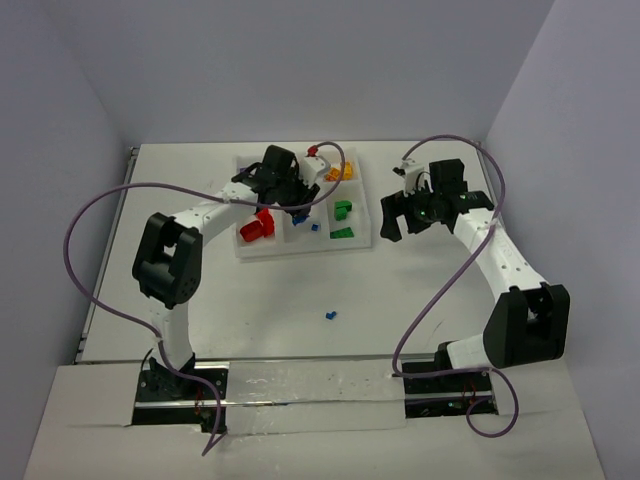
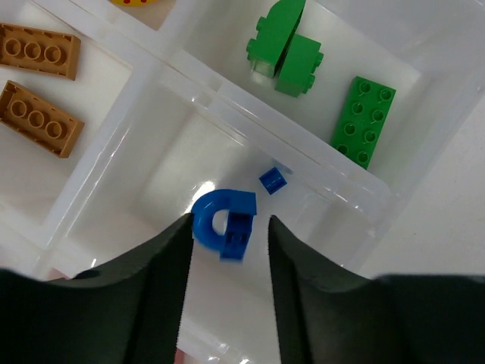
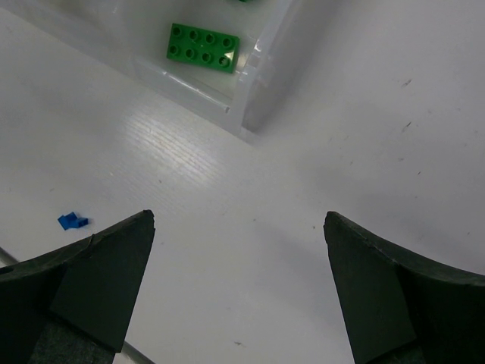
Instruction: Sort the legos into containers by color
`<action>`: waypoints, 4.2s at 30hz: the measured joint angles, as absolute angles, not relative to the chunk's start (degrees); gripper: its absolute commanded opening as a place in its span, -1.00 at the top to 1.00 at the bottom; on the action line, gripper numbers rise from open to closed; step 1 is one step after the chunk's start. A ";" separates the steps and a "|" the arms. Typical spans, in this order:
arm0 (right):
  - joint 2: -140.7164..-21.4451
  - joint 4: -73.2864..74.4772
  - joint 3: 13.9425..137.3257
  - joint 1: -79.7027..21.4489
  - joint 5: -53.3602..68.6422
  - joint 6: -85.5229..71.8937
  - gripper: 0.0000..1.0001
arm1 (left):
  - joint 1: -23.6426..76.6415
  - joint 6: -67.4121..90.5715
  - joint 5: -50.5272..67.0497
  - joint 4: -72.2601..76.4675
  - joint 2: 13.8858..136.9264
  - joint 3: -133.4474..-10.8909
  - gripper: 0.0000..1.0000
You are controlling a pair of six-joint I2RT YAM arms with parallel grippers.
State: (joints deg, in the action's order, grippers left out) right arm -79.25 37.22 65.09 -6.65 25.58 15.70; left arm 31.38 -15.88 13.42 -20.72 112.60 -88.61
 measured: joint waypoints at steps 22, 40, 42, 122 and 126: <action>-77.56 37.02 53.91 -38.25 22.25 24.17 -0.19 | 13.82 -4.78 26.91 -24.52 78.80 -82.86 -0.48; -88.72 31.57 52.12 -51.54 20.96 30.32 0.07 | 7.75 1.30 32.96 -25.85 69.22 -69.14 -0.47; -89.45 30.93 52.12 -51.62 20.52 29.89 0.07 | 7.75 1.30 33.10 -25.85 69.06 -69.14 -0.47; -114.36 19.76 90.23 -37.09 10.17 16.89 -0.17 | 6.42 3.71 32.21 -22.51 73.41 -68.82 -0.99; -114.78 19.72 91.68 -37.08 9.33 16.33 -0.29 | 5.65 4.16 31.73 -22.50 73.96 -68.82 -0.98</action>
State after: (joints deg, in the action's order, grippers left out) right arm -114.78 19.72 91.68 -37.08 9.33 16.33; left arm 5.65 4.16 31.73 -22.50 73.96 -68.82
